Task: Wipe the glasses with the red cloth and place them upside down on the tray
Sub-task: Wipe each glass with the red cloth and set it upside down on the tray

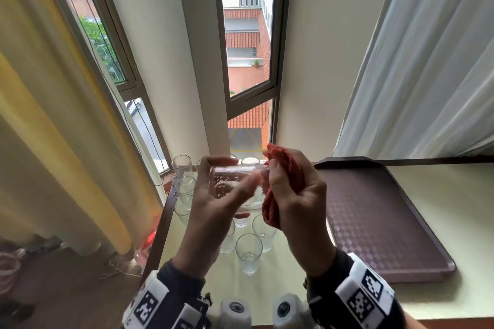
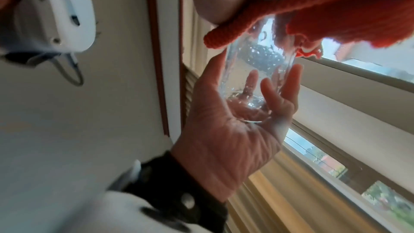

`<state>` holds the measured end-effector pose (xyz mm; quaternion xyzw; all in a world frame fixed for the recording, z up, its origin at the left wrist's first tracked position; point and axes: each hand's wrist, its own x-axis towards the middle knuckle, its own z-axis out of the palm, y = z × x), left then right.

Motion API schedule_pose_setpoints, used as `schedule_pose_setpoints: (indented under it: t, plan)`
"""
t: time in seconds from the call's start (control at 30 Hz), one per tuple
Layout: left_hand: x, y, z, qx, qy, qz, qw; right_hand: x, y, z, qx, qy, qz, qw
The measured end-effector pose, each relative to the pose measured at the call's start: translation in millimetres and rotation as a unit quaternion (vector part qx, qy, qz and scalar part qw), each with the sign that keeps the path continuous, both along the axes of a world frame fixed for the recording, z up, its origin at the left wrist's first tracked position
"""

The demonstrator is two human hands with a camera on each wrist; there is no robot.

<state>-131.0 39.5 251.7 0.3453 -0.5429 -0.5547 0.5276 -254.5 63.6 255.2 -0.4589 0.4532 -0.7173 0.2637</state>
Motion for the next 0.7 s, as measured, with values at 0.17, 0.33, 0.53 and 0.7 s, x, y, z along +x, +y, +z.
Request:
schedule_pose_setpoints:
  t: [0.17,0.33,0.53,0.7]
  plan:
    - [11.5,-8.0,-2.9,-0.056,-0.088,-0.017,0.994,-8.0,-5.6,-5.7,0.091,-0.197,0.064,0.974]
    - [-0.8,-3.9,-10.6,-0.023,-0.022,0.061,0.998,-9.6,-5.7,-11.0,0.143,-0.3,0.13,0.934]
    - [-21.8,4.2,-25.7,-0.025,-0.009,0.054,0.998,-6.4,-6.8,-14.8,0.181,-0.364,0.164,0.899]
    - [-15.3,-4.6,-33.2,-0.073,-0.085,0.026,0.993,-10.6,-8.1,-33.4,0.223,-0.363,0.164,0.89]
